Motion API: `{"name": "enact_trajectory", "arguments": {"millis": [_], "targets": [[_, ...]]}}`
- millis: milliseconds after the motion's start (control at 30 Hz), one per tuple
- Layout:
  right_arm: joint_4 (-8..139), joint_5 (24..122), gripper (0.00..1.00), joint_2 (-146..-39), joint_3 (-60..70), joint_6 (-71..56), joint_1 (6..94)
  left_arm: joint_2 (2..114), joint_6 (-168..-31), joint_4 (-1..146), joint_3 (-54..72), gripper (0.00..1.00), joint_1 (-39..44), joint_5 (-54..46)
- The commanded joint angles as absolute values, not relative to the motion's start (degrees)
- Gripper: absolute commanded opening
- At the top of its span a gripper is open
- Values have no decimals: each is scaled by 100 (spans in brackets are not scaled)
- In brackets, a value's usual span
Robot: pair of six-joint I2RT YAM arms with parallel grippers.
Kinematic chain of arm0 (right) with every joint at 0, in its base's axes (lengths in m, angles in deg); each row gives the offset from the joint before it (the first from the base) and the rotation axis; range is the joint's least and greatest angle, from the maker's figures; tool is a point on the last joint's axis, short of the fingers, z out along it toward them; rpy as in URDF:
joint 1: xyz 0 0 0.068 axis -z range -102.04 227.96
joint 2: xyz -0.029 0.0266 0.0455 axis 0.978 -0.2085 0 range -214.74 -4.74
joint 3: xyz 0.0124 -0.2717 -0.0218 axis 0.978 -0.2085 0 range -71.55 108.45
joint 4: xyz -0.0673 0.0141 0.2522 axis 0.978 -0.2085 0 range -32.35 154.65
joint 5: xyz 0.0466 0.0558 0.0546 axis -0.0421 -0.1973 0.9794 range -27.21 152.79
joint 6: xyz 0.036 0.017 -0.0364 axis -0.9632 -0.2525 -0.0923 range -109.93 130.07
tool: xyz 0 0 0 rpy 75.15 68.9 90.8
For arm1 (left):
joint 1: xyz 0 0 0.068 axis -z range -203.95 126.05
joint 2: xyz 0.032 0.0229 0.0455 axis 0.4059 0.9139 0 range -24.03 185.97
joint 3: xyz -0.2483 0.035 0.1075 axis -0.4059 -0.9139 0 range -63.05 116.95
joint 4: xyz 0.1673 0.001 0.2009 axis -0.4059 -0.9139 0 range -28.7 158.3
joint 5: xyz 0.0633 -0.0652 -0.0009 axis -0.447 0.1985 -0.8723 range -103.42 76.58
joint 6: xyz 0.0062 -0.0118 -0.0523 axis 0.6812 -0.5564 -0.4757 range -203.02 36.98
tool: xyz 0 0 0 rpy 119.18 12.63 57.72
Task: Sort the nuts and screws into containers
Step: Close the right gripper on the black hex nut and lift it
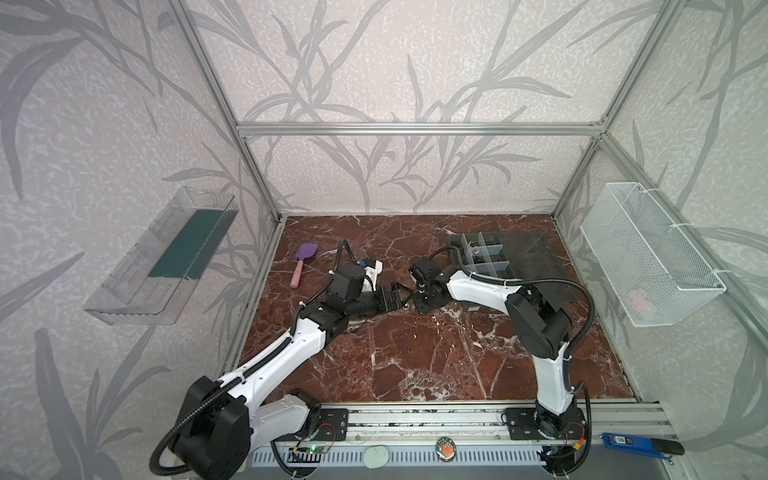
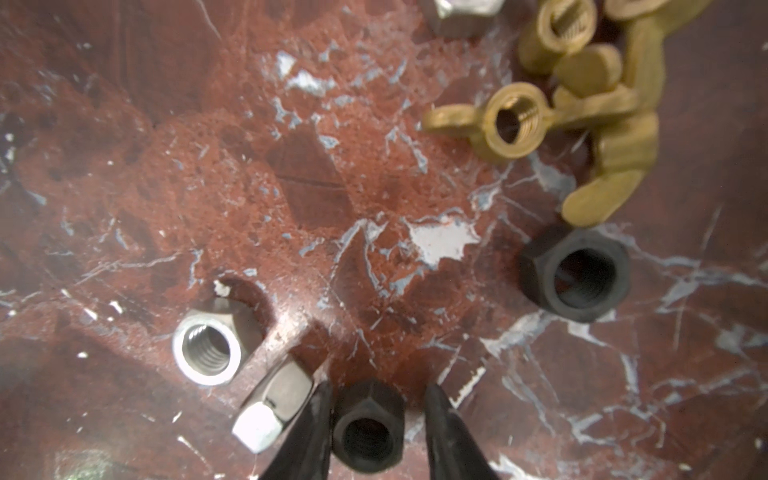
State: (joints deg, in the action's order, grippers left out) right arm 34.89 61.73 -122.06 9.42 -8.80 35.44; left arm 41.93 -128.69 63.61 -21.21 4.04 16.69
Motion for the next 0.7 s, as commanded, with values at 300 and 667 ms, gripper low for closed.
{"name": "enact_trajectory", "arguments": {"millis": [300,667], "targets": [[3209,5999,21,-12158,989,-926,3542,4127,-12868,6426,-2109,99,377,1710],[3052,6072,16,-11653,993,-887,3733,4144,-12855,6409,-1865,99,374,1710]]}}
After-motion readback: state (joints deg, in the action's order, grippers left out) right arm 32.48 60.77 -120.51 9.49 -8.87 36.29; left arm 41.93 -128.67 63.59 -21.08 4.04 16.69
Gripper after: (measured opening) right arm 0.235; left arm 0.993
